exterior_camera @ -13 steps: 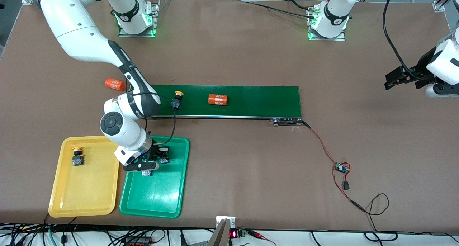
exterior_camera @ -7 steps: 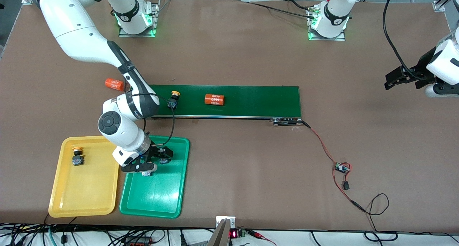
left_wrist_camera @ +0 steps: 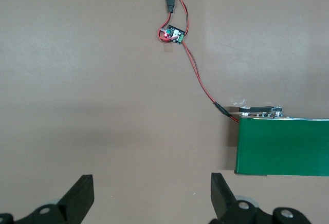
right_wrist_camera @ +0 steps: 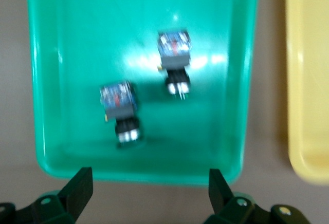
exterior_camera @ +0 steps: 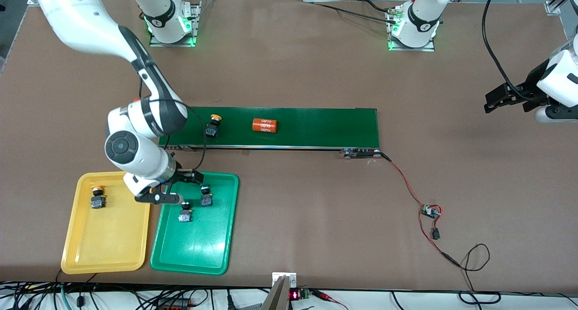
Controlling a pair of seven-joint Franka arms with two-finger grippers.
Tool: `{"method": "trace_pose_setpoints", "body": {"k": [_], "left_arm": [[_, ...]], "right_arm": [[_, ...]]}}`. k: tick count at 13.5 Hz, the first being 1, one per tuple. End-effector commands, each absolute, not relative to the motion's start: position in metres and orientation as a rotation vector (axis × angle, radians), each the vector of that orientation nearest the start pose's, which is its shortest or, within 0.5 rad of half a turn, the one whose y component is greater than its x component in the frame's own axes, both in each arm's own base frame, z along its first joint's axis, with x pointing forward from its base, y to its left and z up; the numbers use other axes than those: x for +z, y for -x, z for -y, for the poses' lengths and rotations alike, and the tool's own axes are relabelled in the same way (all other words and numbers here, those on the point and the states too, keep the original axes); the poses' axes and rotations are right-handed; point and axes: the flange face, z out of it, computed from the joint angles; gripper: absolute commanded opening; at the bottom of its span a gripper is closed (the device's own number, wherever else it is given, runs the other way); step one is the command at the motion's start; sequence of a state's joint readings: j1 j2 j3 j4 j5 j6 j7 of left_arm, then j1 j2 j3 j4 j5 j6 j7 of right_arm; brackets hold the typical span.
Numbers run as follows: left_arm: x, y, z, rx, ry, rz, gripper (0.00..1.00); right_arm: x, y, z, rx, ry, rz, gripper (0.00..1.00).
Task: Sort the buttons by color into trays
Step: 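Grasp the orange-capped button on the belt with the right gripper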
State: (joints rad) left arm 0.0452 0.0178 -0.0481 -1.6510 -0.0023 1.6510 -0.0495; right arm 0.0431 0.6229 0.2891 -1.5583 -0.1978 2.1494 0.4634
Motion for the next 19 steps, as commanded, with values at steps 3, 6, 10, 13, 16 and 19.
{"method": "trace_pose_setpoints", "body": {"k": [3,6,10,13,16,19], "left_arm": [[0.586,-0.561,0.0,0.021,3.126,0.058,1.0],[0.586,-0.561,0.0,0.021,3.126,0.058,1.0],[0.586,-0.561,0.0,0.026,3.126,0.058,1.0],[0.585,-0.561,-0.001,0.028,3.126,0.06,1.0],[0.585,-0.561,-0.001,0.028,3.126,0.06,1.0],[0.585,-0.561,-0.002,0.028,3.127,0.065,1.0]], "right_arm": [[0.302,-0.605,-0.193,0.163,3.088,-0.276,1.0],[0.298,-0.577,-0.189,0.195,3.089,-0.293,1.0],[0.261,-0.539,-0.181,0.229,3.081,-0.319,1.0],[0.245,-0.525,-0.179,0.239,3.084,-0.313,1.0],[0.245,-0.526,-0.176,0.242,3.082,-0.315,0.99],[0.245,-0.526,-0.176,0.248,3.084,-0.31,0.73]]}}
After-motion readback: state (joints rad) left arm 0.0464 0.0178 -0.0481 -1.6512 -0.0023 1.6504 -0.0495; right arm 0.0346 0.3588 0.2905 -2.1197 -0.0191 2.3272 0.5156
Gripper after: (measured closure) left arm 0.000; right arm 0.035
